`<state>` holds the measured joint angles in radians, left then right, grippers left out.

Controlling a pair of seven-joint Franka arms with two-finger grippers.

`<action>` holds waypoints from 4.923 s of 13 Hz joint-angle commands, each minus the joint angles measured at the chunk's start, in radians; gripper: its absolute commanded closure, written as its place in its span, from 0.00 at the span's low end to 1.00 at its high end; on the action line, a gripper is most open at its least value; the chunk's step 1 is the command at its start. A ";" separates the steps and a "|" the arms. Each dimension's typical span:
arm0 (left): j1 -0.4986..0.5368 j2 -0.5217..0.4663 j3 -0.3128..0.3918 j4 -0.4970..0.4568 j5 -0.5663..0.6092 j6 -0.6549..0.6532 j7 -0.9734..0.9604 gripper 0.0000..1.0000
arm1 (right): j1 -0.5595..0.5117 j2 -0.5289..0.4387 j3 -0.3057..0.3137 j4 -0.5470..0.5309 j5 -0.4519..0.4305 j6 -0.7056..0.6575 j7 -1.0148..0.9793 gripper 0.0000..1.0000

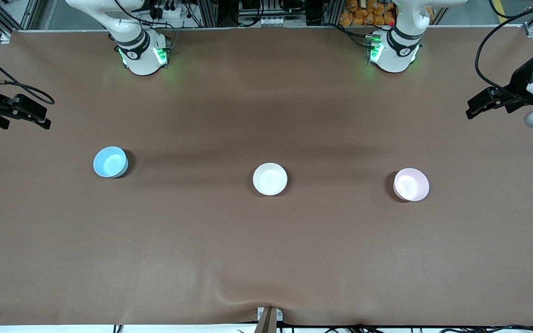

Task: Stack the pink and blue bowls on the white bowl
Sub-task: 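Move the left gripper out toward the pink bowl, then lower the left gripper and grasp the pink bowl rim, then carry the pink bowl with the left gripper onto the white bowl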

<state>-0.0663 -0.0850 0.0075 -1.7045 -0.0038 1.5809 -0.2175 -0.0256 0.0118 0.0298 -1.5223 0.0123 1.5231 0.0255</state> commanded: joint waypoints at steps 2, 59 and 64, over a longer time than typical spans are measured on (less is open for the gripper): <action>0.005 -0.041 -0.004 -0.118 0.019 0.117 0.020 0.00 | 0.009 0.005 -0.002 0.010 -0.008 -0.006 0.001 0.00; -0.292 0.660 -0.307 0.060 0.016 0.712 -0.455 1.00 | 0.013 0.017 -0.001 0.011 -0.006 0.000 0.008 0.00; -0.359 0.749 -0.304 0.111 0.016 0.746 -0.502 1.00 | 0.013 0.017 -0.001 0.011 -0.006 -0.001 0.008 0.00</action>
<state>-0.4123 0.6336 -0.3064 -1.6327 -0.0037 2.3208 -0.6977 -0.0234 0.0257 0.0330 -1.5225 0.0125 1.5258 0.0257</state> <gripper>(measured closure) 0.969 0.000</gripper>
